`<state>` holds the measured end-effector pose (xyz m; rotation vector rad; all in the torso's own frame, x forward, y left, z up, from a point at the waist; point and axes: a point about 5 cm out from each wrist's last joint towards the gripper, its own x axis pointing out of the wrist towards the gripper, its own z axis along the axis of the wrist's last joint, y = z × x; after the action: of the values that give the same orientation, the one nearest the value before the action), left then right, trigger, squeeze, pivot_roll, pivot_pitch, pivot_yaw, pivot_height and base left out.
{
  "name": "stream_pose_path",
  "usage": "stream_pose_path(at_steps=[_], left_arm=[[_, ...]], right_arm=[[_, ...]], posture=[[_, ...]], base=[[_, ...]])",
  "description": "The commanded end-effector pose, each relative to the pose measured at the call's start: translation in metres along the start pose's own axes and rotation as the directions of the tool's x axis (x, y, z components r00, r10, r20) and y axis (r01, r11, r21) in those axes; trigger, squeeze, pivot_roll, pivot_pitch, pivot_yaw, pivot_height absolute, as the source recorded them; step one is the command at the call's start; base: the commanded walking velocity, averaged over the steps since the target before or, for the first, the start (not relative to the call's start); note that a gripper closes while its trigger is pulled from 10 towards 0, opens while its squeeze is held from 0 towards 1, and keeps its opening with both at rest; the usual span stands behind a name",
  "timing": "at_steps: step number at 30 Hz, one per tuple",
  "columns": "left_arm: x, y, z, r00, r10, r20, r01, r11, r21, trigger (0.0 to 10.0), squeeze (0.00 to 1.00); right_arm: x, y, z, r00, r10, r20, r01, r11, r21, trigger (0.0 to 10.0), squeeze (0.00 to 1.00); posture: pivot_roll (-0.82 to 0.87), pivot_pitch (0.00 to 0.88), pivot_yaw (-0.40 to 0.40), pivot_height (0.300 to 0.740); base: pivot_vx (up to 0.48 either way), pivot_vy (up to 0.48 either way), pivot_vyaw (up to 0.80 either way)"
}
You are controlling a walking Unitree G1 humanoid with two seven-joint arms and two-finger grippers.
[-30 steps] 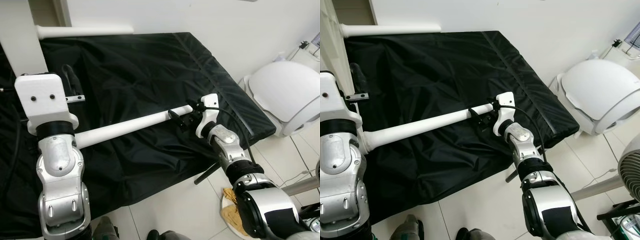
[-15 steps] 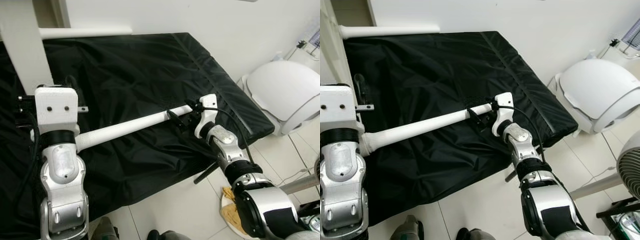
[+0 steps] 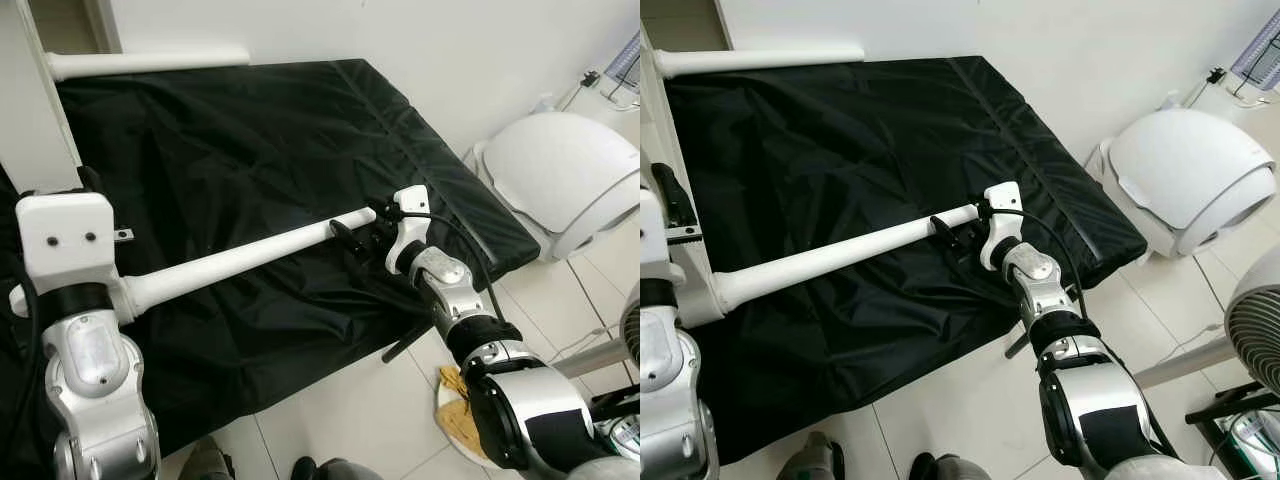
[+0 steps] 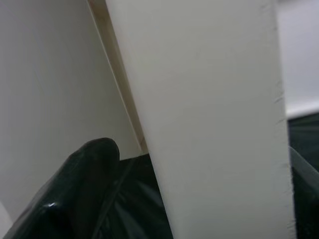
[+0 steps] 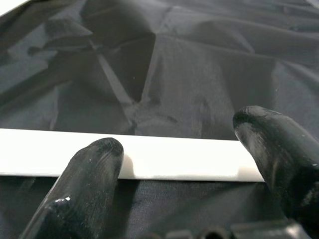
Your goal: Building children table
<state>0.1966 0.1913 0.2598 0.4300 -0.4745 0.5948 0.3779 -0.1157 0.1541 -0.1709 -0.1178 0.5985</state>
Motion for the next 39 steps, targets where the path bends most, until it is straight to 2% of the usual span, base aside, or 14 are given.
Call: stream_pose_path(at_steps=[1, 5, 7, 9, 13, 17, 26, 32, 35, 39], left_arm=[[-0.007, 0.006, 0.023, 0.983, 0.122, 0.136, -0.104, 0.986, -0.130, 10.0, 0.00], [-0.009, 0.001, 0.030, 0.980, 0.066, 0.189, -0.039, 0.989, -0.143, 10.0, 0.00], [-0.009, 0.001, 0.030, 0.980, 0.066, 0.189, -0.039, 0.989, -0.143, 10.0, 0.00], [-0.013, 0.001, 0.030, 0.978, 0.036, 0.205, -0.015, 0.994, -0.105, 10.0, 0.00], [-0.018, 0.000, 0.028, 0.980, 0.008, 0.199, 0.009, 0.996, -0.088, 10.0, 0.00], [-0.023, 0.003, 0.028, 0.979, 0.022, 0.203, -0.009, 0.998, -0.066, 10.0, 0.00], [-0.022, 0.004, 0.026, 0.976, 0.032, 0.216, -0.022, 0.999, -0.049, 10.0, 0.00], [-0.022, 0.004, 0.025, 0.976, 0.025, 0.218, -0.018, 0.999, -0.037, 10.0, 0.00], [-0.021, 0.004, 0.024, 0.975, 0.022, 0.220, -0.014, 0.999, -0.035, 10.0, 0.00], [-0.020, 0.003, 0.023, 0.975, 0.019, 0.222, -0.011, 0.999, -0.037, 10.0, 0.00]], right_arm=[[0.001, 0.000, -0.001, 1.000, 0.011, -0.018, -0.012, 1.000, -0.008, 10.0, 0.00], [0.003, 0.000, 0.000, 1.000, 0.016, -0.022, -0.016, 1.000, -0.012, 10.0, 0.00], [0.003, 0.000, 0.000, 1.000, 0.016, -0.022, -0.016, 1.000, -0.012, 10.0, 0.00], [0.006, 0.003, 0.002, 0.999, 0.027, -0.024, -0.027, 1.000, -0.013, 10.0, 0.00], [0.010, 0.007, 0.003, 0.998, 0.048, -0.030, -0.048, 0.999, -0.013, 10.0, 0.00], [0.013, 0.012, 0.003, 0.997, 0.068, -0.038, -0.068, 0.998, -0.009, 10.0, 0.00], [0.017, 0.017, 0.003, 0.995, 0.089, -0.039, -0.089, 0.996, 0.001, 10.0, 0.00], [0.014, 0.024, -0.002, 0.992, 0.125, -0.011, -0.124, 0.991, 0.054, 10.0, 0.00], [0.013, 0.024, -0.002, 0.992, 0.128, -0.011, -0.127, 0.992, 0.013, 10.0, 0.00], [0.012, 0.025, -0.003, 0.991, 0.131, -0.012, -0.131, 0.991, 0.004, 10.0, 0.00]], posture=[[0.12, 0.138, -0.179, 0.740], [0.11, 0.141, -0.183, 0.740], [0.11, 0.141, -0.183, 0.740], [0.11, 0.146, -0.190, 0.740], [0.11, 0.143, -0.197, 0.740], [0.13, 0.135, -0.215, 0.740], [0.15, 0.130, -0.218, 0.740], [0.15, 0.124, -0.210, 0.740], [0.15, 0.116, -0.203, 0.740], [0.15, 0.112, -0.200, 0.740]], base=[[0.000, 0.000, 0.00], [0.000, 0.000, 0.00], [0.000, 0.000, 0.00], [0.000, 0.000, 0.00], [0.000, 0.000, 0.00], [0.000, 0.000, 0.00], [0.000, 0.000, 0.00], [0.000, 0.000, 0.00], [0.000, 0.000, 0.00], [0.000, 0.000, 0.00]])
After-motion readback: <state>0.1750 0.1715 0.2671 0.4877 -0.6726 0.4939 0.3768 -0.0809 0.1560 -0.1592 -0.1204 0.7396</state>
